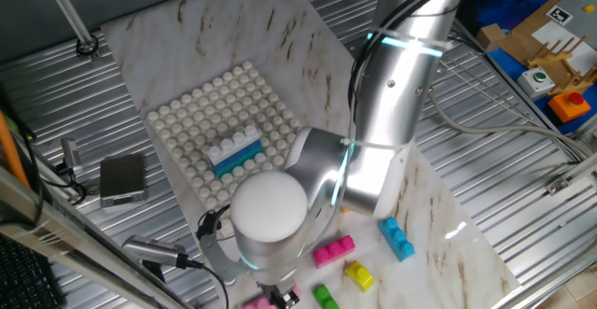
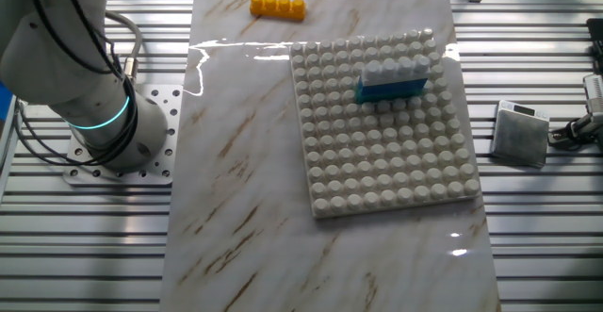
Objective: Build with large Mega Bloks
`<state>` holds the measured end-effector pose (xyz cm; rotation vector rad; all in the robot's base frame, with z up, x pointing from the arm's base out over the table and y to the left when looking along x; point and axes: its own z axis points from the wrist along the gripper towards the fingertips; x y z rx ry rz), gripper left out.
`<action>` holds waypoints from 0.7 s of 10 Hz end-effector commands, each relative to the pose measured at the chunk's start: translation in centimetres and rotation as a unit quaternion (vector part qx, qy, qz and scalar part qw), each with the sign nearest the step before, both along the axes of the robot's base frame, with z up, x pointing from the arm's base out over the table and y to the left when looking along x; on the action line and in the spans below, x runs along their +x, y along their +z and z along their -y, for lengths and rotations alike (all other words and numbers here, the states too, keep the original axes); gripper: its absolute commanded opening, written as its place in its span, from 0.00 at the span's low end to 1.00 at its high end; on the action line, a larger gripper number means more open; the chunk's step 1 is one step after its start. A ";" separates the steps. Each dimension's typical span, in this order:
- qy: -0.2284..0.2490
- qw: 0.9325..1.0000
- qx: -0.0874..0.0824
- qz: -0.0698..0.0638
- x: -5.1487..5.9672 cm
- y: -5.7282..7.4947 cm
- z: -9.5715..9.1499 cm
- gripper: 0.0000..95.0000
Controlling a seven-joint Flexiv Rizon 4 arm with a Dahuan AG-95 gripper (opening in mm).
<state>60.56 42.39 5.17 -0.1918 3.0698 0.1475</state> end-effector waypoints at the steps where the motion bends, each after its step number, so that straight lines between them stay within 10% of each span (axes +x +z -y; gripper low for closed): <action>1: -0.004 1.000 -0.001 0.003 0.3 -0.5 -0.1 0.40; 7: -0.001 1.000 -0.002 0.007 1.1 -2.0 0.1 0.40</action>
